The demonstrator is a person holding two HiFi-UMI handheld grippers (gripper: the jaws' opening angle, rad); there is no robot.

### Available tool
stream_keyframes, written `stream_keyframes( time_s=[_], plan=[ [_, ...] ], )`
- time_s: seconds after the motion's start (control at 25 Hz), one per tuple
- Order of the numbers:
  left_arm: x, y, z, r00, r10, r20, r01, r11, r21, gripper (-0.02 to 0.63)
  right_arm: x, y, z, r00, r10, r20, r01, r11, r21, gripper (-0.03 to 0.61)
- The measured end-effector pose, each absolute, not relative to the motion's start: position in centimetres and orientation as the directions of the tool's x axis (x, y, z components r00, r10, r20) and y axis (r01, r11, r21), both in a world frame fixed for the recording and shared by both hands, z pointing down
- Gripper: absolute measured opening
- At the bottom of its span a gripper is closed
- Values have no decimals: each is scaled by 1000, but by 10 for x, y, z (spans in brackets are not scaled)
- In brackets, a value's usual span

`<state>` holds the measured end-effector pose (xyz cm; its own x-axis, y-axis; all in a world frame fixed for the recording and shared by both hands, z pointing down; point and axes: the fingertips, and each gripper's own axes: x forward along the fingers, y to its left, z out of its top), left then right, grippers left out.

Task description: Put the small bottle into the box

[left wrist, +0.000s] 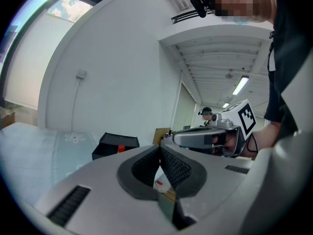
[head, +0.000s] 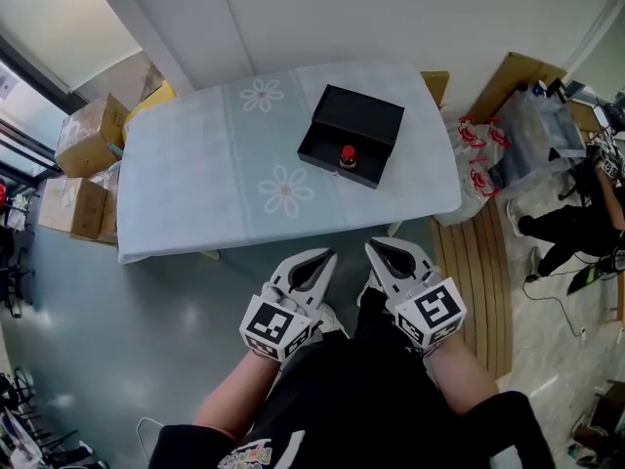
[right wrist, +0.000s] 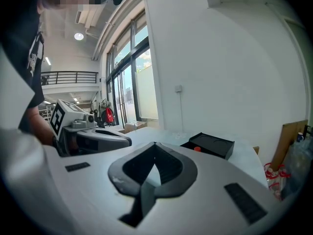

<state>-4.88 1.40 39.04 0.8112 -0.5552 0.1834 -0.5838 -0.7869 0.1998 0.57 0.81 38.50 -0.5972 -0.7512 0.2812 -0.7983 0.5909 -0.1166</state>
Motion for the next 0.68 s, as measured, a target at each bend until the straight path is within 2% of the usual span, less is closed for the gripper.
stream_keyframes(
  time_s=[0.68],
  plan=[
    [-45,12,400,821,-536,197,-569,-796,208,8,5,3,392,-592,-754,284,-803,582,-128,9]
  ],
)
